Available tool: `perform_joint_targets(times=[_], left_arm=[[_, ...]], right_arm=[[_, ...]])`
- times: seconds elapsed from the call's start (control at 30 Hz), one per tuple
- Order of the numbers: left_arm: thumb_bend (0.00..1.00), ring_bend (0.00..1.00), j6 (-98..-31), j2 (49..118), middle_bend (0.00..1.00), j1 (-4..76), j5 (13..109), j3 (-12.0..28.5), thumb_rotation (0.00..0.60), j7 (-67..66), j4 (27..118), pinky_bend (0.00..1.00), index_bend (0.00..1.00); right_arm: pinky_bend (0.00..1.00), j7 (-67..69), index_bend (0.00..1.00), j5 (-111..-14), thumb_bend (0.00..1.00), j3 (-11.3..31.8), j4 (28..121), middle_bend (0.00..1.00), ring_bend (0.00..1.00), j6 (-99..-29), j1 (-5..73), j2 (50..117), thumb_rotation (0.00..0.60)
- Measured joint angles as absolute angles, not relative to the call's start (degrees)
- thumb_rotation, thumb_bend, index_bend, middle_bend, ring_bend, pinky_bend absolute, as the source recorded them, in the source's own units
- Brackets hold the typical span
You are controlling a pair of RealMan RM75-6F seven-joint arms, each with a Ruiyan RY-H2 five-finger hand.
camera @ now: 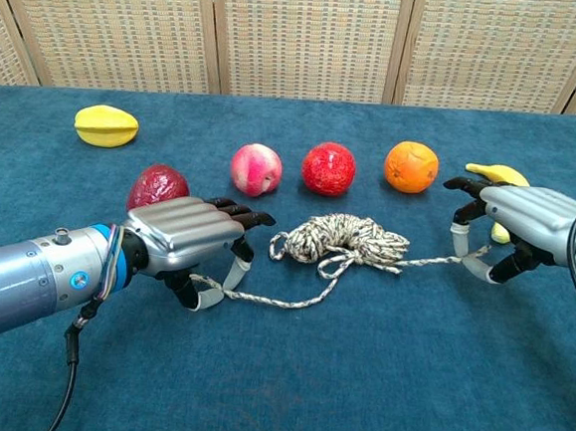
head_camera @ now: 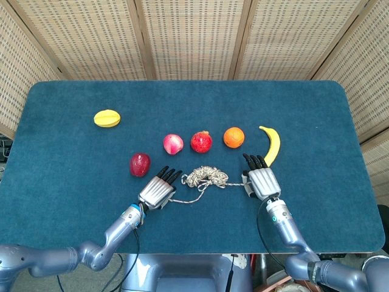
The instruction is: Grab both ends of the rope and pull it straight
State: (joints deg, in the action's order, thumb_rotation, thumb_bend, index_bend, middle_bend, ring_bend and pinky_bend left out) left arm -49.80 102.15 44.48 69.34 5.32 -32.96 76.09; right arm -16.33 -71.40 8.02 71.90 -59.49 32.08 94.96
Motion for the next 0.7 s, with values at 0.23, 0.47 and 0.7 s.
perform_joint_targets(times=[0.23, 0.47, 0.7], left_arm=[[0.65, 0.00, -53.6, 98.3, 0.00, 43.6, 72.3, 5.1, 0.600, -31.4, 78.9, 0.00, 0.82], [0.66, 0.00, -56.5, 90.4, 0.00, 41.8, 74.1, 4.7, 0.600, -29.9, 81.7, 0.00, 0.83], [0.66, 0.00, -59.3, 82.5, 0.00, 39.1, 74.7, 4.6, 0.600, -26.1, 81.9, 0.00, 0.83]], right_arm=[[0.00, -16.0, 0.74, -72.3, 0.43, 8.1, 71.9, 0.00, 0.00, -60.6, 31.9, 95.0, 0.600], [0.00, -16.3, 0.74, -72.6, 0.43, 8.5, 71.9, 0.00, 0.00, -62.3, 31.5, 94.7, 0.600], [0.00, -16.4, 0.74, -72.2, 0.43, 9.3, 72.6, 0.00, 0.00, -63.5, 31.0, 93.8, 0.600]])
